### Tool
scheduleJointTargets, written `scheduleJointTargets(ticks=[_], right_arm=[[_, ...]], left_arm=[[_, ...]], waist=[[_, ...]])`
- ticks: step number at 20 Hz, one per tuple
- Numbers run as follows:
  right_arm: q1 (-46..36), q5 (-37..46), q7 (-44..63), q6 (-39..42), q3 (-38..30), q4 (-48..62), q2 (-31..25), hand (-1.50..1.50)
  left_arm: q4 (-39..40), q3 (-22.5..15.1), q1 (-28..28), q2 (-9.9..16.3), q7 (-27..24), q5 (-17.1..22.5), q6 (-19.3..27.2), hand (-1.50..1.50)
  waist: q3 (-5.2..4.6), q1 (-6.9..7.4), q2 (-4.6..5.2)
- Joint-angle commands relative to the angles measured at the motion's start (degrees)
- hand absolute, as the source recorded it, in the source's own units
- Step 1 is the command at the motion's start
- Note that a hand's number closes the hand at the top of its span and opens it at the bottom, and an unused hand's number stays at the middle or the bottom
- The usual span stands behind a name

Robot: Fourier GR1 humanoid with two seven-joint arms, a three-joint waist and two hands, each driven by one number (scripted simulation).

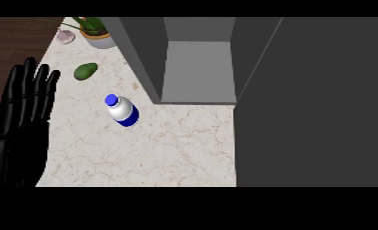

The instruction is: Pick up the bottled water, place it into the cabinet and close the cabinet

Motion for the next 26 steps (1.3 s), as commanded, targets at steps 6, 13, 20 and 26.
scheduleJointTargets(ticks=[6, 13, 20, 26], right_arm=[[7.7, 4.6, 1.4, 0.9, 4.7, -9.0, 0.2, -1.50], [15.5, -16.9, 13.7, 2.6, 5.5, -8.4, 4.2, -1.50], [24.1, -14.5, 7.8, 4.9, 10.2, -9.2, 5.6, -1.50], [30.9, -18.1, 4.4, 9.8, 7.3, -10.8, 4.0, -1.50]], left_arm=[[7.0, -8.9, -11.2, -3.7, -0.5, -9.1, 2.4, -1.50], [5.2, -13.0, 3.3, -4.5, 10.8, 9.3, 14.8, -1.50], [2.5, -11.9, 7.3, -3.8, 10.7, 8.2, 13.1, -1.50], [0.6, -14.6, 13.3, -3.9, 6.1, 8.0, 12.4, -1.50]], waist=[[-0.39, -1.82, -0.08], [-0.39, -1.15, -0.20], [-0.39, -0.89, -0.11], [-0.39, -0.96, -0.15]])
